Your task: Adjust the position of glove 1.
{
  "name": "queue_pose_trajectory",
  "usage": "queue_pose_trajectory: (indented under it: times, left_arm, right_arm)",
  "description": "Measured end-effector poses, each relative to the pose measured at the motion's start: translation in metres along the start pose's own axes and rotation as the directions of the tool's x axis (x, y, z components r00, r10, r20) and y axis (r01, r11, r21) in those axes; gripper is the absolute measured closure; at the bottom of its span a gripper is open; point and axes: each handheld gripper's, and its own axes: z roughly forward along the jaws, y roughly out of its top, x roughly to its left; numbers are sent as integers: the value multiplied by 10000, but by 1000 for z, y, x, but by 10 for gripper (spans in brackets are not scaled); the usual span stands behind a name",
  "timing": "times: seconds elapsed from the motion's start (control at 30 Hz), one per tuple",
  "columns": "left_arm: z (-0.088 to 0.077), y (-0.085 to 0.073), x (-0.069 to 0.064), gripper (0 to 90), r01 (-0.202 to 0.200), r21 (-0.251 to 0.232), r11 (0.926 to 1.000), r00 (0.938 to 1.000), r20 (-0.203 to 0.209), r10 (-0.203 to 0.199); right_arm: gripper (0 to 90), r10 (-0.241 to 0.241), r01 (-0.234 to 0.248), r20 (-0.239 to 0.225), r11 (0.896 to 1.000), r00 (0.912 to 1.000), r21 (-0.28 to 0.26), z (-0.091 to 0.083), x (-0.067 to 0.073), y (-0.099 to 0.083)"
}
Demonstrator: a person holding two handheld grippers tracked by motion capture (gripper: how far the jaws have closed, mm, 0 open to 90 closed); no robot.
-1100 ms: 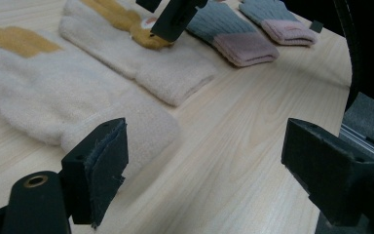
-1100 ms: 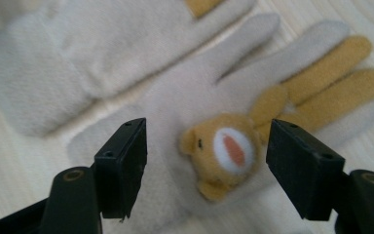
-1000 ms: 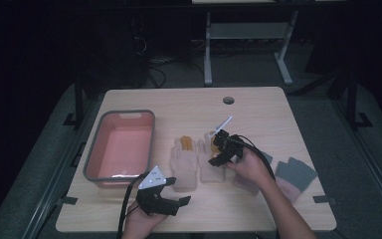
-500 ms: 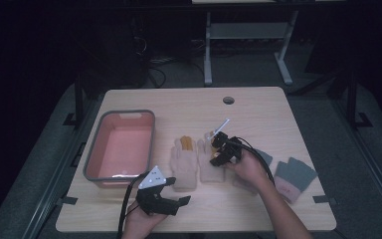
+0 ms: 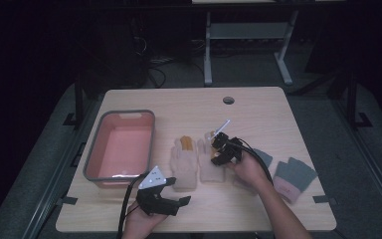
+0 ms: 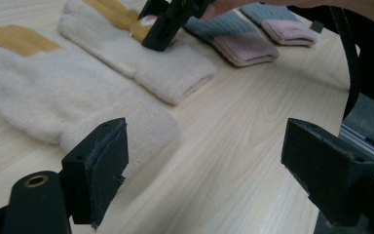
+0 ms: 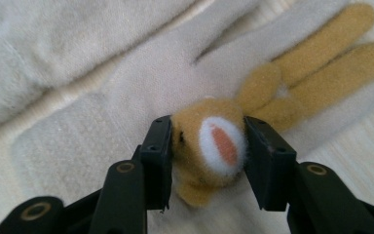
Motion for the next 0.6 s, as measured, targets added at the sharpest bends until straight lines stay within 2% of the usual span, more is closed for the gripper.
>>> queue_pose_trajectory:
  times: [0.13,0.4,0.6]
  left_arm:
    - [0,0,1,174,246,-54,9997,9996,150,-245]
    - [-1,0,0,174,209,-22,9998,9997,83,-209]
    - [-5,0,0,174,207,-142,9997,9998,-36,-208]
  right_arm:
    - [585,94,-95,-99,9999,9999,-134,-4,-1,-1]
    - [591,382,-393,-213,9977,9990,-553,-19,-2,-2]
    - [594,144,-146,-34,9971,9999,-746,-37,1,2]
